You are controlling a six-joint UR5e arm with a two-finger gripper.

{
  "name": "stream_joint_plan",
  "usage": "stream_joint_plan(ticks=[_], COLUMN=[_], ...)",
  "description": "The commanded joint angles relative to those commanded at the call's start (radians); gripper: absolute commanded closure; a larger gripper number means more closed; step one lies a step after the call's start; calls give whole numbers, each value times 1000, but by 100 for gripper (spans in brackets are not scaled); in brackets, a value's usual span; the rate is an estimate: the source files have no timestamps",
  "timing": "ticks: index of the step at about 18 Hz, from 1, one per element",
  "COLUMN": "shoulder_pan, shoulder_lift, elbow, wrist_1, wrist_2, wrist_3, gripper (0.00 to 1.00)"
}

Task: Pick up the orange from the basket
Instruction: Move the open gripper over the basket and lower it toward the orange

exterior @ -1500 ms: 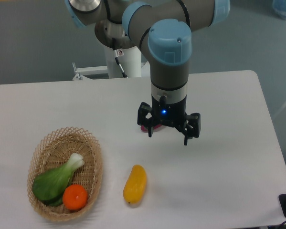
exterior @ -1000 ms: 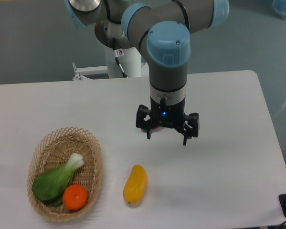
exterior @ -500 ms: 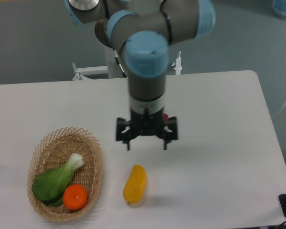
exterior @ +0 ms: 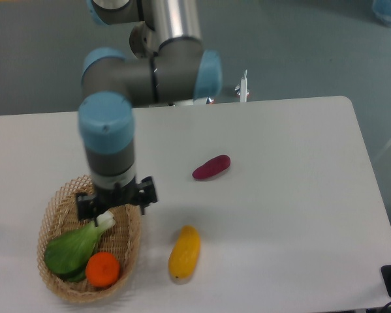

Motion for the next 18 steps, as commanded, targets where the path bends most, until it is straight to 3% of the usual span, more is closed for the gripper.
stream_joint_plan(ticks=[2, 14, 18], shoulder_pan=[-3, -25, -25], shoulder_lift=[-29, -166, -189], elbow=[-2, 48, 52], wrist_1=[49, 187, 192], wrist_2=[0, 18, 31], wrist_3=[-36, -112, -112], gripper=[0, 0, 0])
